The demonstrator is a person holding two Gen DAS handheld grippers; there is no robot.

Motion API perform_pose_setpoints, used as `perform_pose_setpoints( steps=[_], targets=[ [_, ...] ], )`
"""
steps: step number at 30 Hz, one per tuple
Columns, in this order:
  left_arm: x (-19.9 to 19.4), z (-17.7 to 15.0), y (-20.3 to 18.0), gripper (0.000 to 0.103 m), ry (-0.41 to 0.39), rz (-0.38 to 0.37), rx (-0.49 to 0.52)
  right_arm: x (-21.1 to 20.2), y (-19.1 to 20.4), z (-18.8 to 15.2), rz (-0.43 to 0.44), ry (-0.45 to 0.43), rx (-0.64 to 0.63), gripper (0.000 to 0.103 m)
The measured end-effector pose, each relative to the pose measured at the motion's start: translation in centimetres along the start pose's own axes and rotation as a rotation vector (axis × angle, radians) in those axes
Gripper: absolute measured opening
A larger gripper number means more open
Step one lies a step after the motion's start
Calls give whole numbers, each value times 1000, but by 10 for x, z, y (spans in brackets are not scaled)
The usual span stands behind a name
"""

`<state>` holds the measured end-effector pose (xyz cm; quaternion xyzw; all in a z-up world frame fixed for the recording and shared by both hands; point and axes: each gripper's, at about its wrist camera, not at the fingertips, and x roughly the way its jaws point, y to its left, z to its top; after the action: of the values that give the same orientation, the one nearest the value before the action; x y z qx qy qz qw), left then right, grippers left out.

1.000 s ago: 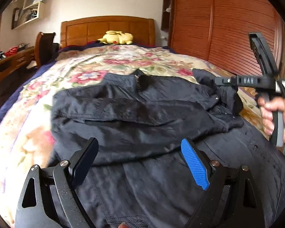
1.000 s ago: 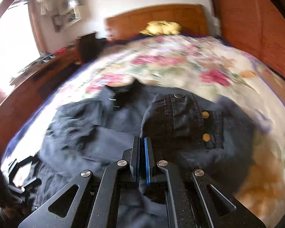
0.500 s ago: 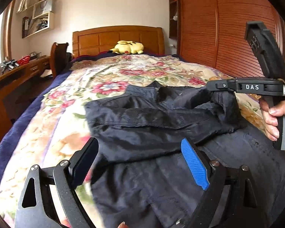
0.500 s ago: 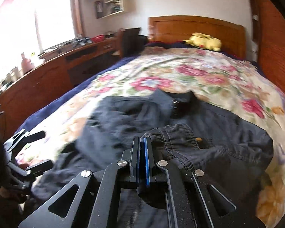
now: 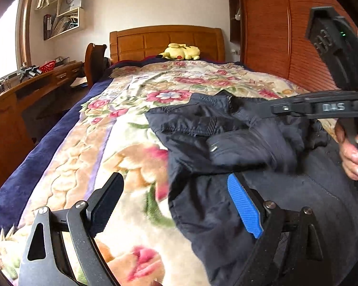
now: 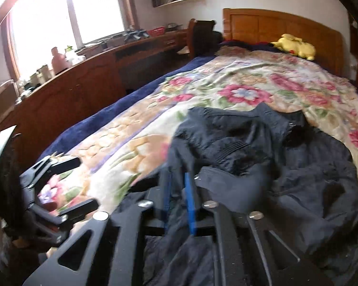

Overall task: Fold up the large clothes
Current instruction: 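Lift the held sleeve and fold it across the jacket body, then open the right tool to release the sleeve and withdraw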

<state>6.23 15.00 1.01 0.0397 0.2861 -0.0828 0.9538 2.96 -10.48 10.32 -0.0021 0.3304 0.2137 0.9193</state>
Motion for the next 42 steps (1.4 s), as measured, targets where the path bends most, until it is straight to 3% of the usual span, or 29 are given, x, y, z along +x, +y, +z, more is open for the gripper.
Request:
perform_pose_setpoints(
  steps=[1,2,8,13,19,21,22,27,32,37,39,40,41,42],
  targets=[
    [1,0,0,89,0,6,5,-1,-2,-2,-1,5,-6,51],
    [1,0,-1,89,0,5,6,-3,-3,-5,-1,1,-15,53],
    [3,4,-9,89,-8,-7,5,-3,-40,-16,-156,-20,23,53],
    [4,8,-18,89,-10,-24,5,26,-78,-23,-180,57,98,53],
    [5,3,-21,89,1,-23,23,65,-89,-29,-177,130,196,53],
    [2,0,-19,89,2,-22,19,73,-87,-26,-114,112,209,36],
    [0,-1,-17,89,1,-20,15,76,-85,-23,-74,101,207,15],
    [-12,-8,-5,89,-12,-6,-16,68,-44,-11,37,14,94,10],
    [-26,-15,3,89,-30,8,-34,67,4,-24,141,59,-3,10],
    [-39,-26,4,89,-32,29,-40,77,25,-47,143,144,-44,28],
    [-42,-30,1,89,-28,45,-39,70,24,-50,134,131,-47,39],
    [-45,-32,-1,89,-27,43,-40,66,24,-50,114,120,-60,52],
    [-46,-33,-3,89,-26,39,-41,58,17,-51,92,108,-72,59],
    [-49,-35,-6,89,-25,36,-43,53,16,-51,80,95,-79,59]
  ],
)
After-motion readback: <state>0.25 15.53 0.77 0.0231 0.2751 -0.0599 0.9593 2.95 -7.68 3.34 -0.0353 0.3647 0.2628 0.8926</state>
